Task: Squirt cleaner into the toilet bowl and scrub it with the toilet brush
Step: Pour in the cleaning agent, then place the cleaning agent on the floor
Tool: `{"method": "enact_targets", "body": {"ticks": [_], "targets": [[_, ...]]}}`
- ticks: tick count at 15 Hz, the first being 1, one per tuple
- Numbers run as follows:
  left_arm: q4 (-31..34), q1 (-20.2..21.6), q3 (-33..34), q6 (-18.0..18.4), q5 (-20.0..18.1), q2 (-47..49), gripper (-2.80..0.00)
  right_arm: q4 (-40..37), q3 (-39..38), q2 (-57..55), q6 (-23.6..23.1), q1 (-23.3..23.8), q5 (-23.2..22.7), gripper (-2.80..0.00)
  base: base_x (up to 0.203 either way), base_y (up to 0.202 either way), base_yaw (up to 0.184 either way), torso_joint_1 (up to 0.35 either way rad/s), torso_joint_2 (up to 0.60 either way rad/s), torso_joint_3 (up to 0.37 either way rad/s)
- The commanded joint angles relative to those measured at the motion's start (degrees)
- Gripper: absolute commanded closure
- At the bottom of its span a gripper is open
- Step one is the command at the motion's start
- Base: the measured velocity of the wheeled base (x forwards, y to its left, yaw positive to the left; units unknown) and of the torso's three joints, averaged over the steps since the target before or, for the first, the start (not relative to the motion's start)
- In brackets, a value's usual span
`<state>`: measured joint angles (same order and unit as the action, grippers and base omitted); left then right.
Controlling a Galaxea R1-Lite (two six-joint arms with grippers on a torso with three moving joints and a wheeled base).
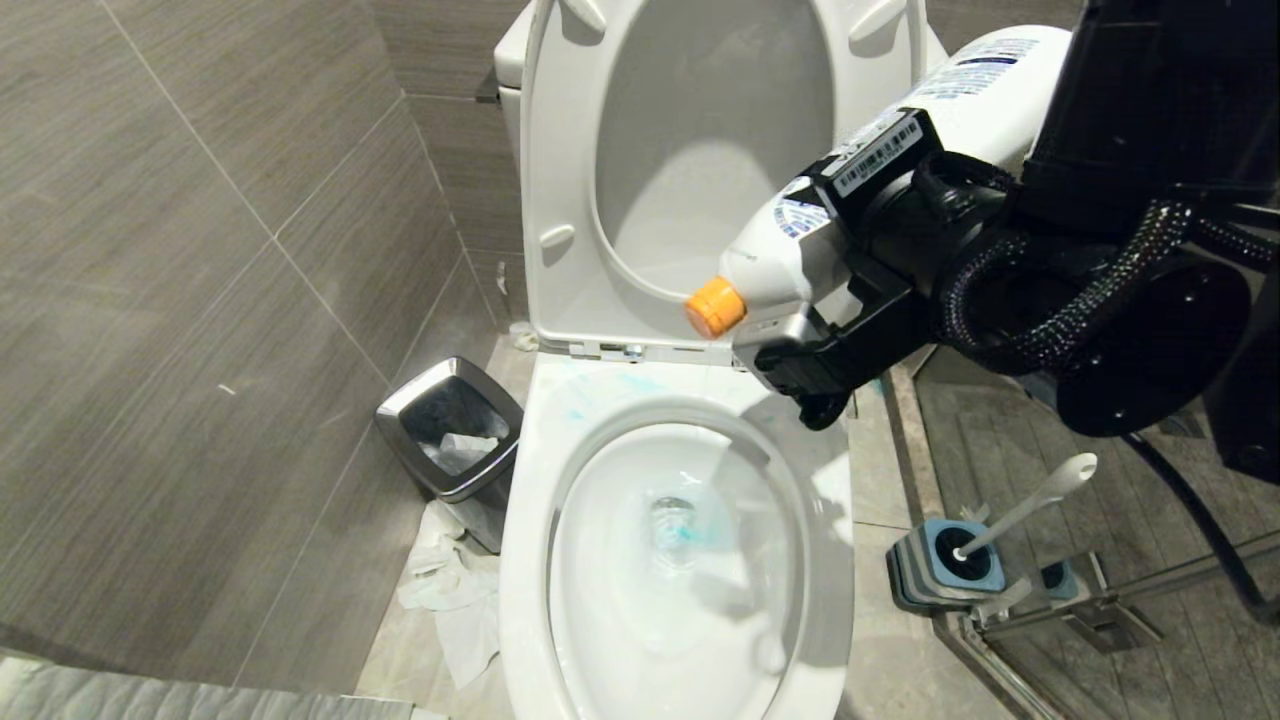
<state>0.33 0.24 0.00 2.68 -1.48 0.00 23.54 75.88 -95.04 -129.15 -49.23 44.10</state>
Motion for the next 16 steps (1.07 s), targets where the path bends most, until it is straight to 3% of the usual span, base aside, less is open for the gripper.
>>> {"method": "enact_targets", "body": {"ticks": [1,4,6,12,16], "targets": [[0.02,0.02,0.09,0.04,-0.01,0.09,0.0,0.11,-0.03,0.24,1.25,0.01,0.36,0.0,0.0,0.0,0.0,0.0,0.0,0.0],[0.02,0.02,0.09,-0.05,-0.01,0.09,0.0,-1.11,0.02,0.17,8.92,0.06,0.46,0.0,0.0,0.0,0.0,0.0,0.0,0.0],[0.02,0.02,0.09,-0.13,-0.01,0.09,0.0,-4.55,0.25,0.24,16.83,0.09,0.46,0.0,0.0,0.0,0.0,0.0,0.0,0.0],[0.02,0.02,0.09,-0.05,-0.01,0.09,0.0,-20.43,8.43,-2.8,51.06,0.46,0.05,0.0,0.0,0.0,0.0,0.0,0.0,0.0],[0.02,0.02,0.09,-0.13,0.06,0.09,0.0,-36.54,17.35,-4.57,72.32,0.85,-2.42,0.0,0.0,0.0,0.0,0.0,0.0,0.0]]}}
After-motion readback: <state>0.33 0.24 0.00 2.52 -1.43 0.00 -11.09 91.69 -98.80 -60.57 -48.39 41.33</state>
